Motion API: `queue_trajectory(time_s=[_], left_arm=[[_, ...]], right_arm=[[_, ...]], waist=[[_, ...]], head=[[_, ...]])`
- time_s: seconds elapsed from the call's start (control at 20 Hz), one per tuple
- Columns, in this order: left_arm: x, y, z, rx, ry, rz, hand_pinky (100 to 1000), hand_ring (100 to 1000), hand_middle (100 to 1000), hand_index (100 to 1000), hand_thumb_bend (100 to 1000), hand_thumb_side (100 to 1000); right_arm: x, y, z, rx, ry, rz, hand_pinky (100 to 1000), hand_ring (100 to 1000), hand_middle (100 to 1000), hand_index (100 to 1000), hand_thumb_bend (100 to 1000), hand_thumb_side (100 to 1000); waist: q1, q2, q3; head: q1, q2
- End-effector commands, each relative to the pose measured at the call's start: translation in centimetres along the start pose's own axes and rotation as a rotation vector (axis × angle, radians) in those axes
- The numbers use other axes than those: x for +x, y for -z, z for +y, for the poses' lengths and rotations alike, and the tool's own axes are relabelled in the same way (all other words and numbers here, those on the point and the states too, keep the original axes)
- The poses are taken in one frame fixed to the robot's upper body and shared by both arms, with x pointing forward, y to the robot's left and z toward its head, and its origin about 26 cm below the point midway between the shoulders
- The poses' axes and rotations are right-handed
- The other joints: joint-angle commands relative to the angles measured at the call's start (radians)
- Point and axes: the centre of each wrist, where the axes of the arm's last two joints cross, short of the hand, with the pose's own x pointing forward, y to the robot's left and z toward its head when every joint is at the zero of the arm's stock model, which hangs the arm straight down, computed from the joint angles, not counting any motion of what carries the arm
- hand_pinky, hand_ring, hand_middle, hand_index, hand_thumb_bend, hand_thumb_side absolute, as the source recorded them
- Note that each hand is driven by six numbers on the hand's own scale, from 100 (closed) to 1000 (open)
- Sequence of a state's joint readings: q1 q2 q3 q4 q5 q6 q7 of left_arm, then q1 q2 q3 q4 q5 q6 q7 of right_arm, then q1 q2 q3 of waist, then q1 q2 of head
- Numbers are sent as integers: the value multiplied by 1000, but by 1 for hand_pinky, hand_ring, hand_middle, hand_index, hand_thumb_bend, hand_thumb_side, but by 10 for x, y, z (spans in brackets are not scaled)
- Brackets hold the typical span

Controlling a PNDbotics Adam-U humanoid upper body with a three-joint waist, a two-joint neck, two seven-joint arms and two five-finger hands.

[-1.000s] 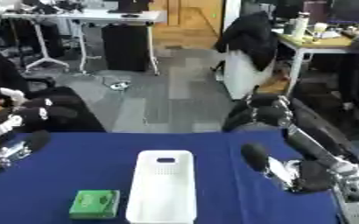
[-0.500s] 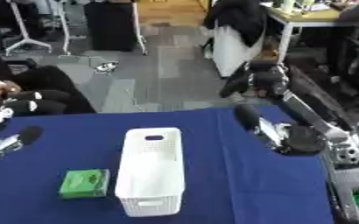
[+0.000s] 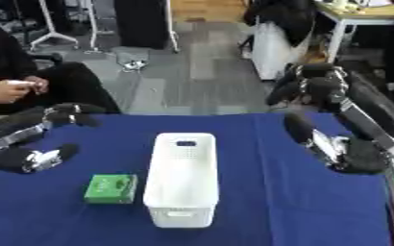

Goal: Pick up objects on the table and place them in the box.

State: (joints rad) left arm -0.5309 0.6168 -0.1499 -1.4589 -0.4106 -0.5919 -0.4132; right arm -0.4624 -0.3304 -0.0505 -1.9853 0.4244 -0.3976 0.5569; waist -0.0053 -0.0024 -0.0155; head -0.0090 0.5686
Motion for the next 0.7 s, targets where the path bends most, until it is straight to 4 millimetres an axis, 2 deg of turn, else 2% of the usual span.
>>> queue_trajectory(time_s=[0.05,0.2,0.5,0.7], left_arm=[[-4,-6,9,-16,56,8,757,822,916,890,101,1000],[-6,-6,7,-20,70,10,764,833,921,891,102,1000],[-10,-9,3,-39,97,30,800,892,954,906,108,1000],[-13,-11,0,-64,110,48,819,921,971,915,108,1000]], right_arm=[[3,1,-5,4,-17,-17,549,607,599,683,252,1000],[3,1,-5,8,-17,-21,549,607,598,682,250,1000],[4,2,-5,22,-15,-29,550,607,599,682,242,1000],[4,2,-4,29,-14,-36,551,607,599,682,239,1000]], waist=[[1,-12,1],[0,-11,1],[0,-11,2],[0,-11,2]], head=[[3,-25],[-4,-42],[-36,-99],[-48,-120]])
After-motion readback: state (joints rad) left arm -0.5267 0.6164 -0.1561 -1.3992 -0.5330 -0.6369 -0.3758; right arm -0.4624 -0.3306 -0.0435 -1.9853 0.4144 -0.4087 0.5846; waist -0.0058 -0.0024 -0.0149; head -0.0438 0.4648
